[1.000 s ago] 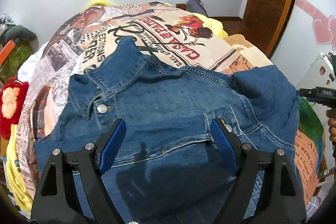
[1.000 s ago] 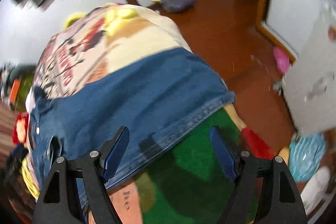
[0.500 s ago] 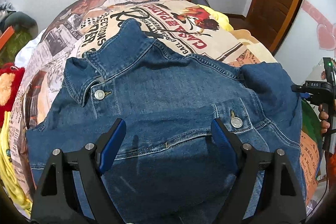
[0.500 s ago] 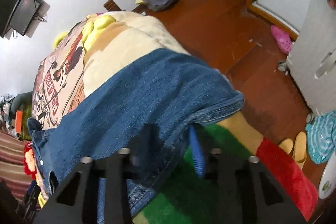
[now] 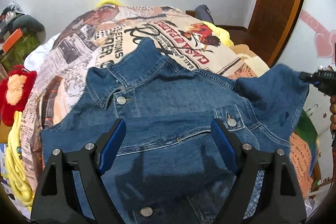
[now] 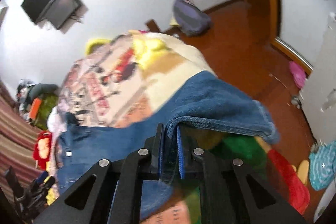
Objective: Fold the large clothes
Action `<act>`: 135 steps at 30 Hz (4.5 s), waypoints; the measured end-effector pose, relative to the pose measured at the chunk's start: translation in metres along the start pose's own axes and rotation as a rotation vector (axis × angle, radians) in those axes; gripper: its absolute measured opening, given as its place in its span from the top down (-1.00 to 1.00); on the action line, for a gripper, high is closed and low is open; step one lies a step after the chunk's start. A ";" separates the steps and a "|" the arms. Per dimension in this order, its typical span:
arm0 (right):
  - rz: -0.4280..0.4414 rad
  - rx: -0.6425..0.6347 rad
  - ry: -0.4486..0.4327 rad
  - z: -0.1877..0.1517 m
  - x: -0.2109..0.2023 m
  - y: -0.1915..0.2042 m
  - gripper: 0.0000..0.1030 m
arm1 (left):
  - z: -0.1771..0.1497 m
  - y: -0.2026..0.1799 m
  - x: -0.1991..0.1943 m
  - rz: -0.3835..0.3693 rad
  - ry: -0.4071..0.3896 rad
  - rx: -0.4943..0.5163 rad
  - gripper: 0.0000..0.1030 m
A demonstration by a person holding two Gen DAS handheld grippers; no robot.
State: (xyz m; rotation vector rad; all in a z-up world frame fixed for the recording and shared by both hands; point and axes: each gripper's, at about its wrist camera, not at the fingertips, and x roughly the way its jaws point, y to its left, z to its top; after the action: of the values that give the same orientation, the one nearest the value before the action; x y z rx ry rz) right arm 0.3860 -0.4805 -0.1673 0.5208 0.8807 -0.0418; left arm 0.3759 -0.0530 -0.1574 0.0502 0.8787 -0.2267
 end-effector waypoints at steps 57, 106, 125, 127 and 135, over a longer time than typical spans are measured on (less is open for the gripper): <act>0.099 -0.311 0.236 -0.107 0.025 0.083 0.83 | 0.019 -0.068 0.069 0.123 0.119 0.380 -0.82; -0.108 -0.731 0.250 -0.162 0.081 0.158 0.82 | -0.104 0.133 0.028 0.136 0.095 -0.226 -0.57; 0.035 -0.692 0.289 -0.133 0.069 0.218 0.82 | -0.040 0.047 0.005 0.141 0.053 0.145 -0.79; -0.003 -0.719 0.327 -0.143 0.086 0.214 0.82 | -0.039 0.038 0.030 0.153 0.113 0.199 -0.79; -0.067 -0.784 0.241 -0.151 0.094 0.193 0.82 | -0.047 0.034 0.069 0.111 0.182 0.207 -0.78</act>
State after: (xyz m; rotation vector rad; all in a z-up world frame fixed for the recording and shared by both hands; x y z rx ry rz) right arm 0.3839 -0.2272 -0.2354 -0.2435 1.0637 0.3015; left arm 0.3904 -0.0253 -0.2421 0.3162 1.0281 -0.2105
